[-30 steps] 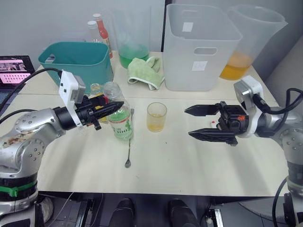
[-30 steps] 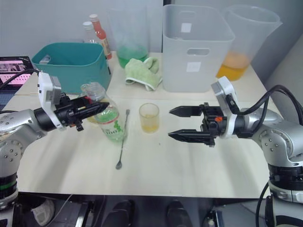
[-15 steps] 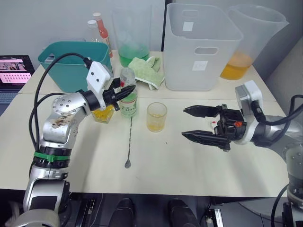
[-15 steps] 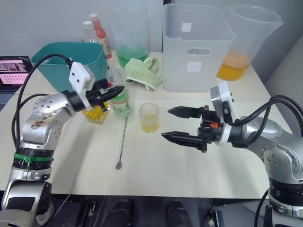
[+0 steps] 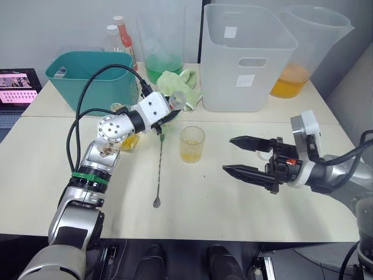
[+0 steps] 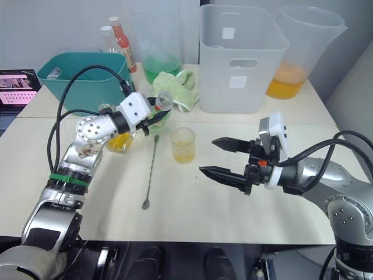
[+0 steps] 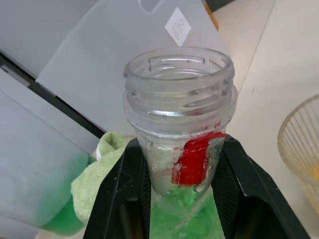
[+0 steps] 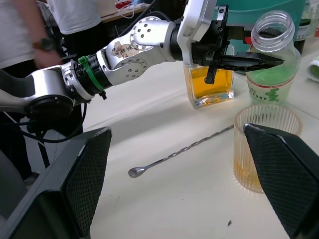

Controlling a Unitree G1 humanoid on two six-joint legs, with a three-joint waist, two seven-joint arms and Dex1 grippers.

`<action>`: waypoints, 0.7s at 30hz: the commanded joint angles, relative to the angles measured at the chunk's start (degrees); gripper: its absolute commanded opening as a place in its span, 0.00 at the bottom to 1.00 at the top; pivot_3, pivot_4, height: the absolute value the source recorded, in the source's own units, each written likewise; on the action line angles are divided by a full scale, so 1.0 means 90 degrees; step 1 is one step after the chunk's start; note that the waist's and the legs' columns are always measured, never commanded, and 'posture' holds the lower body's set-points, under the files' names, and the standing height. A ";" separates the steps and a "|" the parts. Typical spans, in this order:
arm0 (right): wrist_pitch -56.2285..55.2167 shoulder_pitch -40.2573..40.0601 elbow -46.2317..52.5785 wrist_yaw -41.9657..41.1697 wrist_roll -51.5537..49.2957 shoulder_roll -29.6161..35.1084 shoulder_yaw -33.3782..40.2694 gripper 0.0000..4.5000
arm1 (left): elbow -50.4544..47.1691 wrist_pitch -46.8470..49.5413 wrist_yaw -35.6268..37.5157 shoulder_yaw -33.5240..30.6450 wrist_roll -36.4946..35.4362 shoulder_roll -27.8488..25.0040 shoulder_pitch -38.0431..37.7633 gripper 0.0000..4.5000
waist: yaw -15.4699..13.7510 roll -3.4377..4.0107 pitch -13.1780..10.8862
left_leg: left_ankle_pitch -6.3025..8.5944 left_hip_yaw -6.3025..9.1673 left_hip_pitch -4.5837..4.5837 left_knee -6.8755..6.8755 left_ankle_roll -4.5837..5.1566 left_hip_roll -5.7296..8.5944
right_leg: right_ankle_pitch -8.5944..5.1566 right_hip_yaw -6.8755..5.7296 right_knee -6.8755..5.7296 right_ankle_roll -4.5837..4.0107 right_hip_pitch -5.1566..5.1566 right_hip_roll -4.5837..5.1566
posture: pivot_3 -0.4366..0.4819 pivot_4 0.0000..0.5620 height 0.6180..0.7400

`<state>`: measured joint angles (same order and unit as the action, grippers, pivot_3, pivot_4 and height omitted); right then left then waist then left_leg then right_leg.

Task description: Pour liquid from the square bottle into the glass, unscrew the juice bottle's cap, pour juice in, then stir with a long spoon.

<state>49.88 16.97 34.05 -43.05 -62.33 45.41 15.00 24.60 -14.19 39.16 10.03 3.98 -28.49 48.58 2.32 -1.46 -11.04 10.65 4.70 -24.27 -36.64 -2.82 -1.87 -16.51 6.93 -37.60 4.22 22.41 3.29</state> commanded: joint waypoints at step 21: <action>-0.0666 -0.0430 0.0350 0.0307 0.0126 -0.0125 0.0003 0.99 | 0.1552 -0.3057 -0.1533 0.0373 0.1927 -0.0259 0.0707 0.28 | 0.0002 -0.0001 0.0000 | 0.0000 0.0001 0.0002 -0.0001 0.0000 0.0002 | 0.0001 0.0000 -0.0006 0.0002 -0.0001 0.0001 | 0.48 0.27 1.00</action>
<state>45.55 13.14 35.52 -40.62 -61.30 44.59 14.38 39.66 -39.62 27.62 13.74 20.50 -30.14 52.16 2.33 -1.46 -11.04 10.65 4.71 -24.25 -36.65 -2.81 -1.84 -16.51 6.92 -37.65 4.24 22.40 3.30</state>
